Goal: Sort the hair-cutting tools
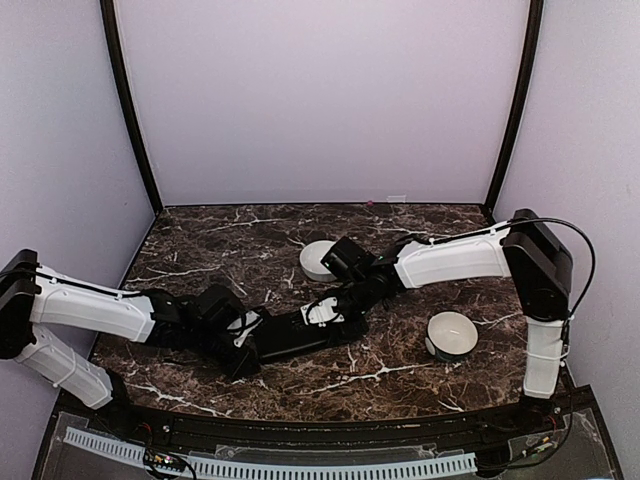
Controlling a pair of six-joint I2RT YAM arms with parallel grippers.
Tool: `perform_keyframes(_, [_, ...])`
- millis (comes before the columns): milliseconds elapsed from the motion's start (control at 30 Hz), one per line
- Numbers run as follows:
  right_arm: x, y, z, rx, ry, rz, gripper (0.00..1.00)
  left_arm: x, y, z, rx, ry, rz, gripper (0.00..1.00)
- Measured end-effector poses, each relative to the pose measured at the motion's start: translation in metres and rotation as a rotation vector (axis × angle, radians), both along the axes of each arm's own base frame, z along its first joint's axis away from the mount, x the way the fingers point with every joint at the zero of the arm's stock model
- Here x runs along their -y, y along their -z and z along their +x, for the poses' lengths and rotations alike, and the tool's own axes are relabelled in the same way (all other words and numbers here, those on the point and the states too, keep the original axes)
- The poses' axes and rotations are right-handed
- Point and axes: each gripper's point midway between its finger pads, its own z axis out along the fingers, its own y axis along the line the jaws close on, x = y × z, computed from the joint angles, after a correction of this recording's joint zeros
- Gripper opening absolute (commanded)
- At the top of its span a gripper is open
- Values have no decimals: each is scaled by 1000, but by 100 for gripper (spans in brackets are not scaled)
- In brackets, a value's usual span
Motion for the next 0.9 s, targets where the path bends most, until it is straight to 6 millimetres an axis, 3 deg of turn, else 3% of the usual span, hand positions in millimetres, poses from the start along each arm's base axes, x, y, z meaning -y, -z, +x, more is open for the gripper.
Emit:
perform_keyframes(300, [0, -4, 2, -31, 37, 20, 68, -7, -18, 10, 29, -36, 91, 40])
perform_keyframes(467, [11, -25, 4, -51, 99, 25, 70, -14, -65, 37, 154, -102, 157, 61])
perform_keyframes(533, [18, -49, 13, -28, 149, 57, 70, -17, -93, 53, 242, -134, 163, 73])
perform_keyframes(600, [27, -78, 26, 15, 214, 105, 71, -22, -119, 70, 339, -172, 172, 91])
perform_keyframes(633, [32, -96, 34, 45, 254, 136, 76, -27, -141, 86, 427, -215, 188, 96])
perform_keyframes(733, [52, -156, 58, 159, 382, 253, 99, -43, -170, 111, 551, -295, 225, 99])
perform_keyframes(800, [71, -185, 73, 240, 478, 318, 100, -55, -194, 133, 653, -371, 244, 99])
perform_keyframes(900, [115, -224, 96, 368, 663, 423, 100, -78, -231, 163, 775, -523, 242, 99])
